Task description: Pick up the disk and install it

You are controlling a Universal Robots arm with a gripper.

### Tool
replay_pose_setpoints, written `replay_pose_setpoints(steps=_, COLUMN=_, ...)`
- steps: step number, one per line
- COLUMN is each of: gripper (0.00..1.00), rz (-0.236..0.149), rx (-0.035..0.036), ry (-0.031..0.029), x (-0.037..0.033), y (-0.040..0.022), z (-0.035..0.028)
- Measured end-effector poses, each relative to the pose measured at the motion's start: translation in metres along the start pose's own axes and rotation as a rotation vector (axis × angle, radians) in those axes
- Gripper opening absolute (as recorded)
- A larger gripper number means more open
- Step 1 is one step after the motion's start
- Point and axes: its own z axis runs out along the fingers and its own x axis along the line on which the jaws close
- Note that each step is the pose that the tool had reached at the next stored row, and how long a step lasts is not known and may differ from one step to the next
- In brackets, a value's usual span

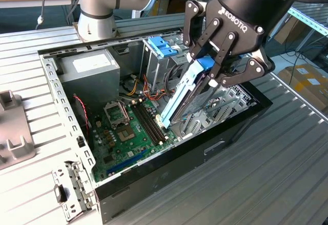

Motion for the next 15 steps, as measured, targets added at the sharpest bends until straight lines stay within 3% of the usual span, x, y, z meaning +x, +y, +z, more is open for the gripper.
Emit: replay_pose_setpoints(steps=15, gripper=0.37, rz=0.0, rx=0.0, ry=-0.0001, x=0.0044, y=0.0001, z=0.0002)
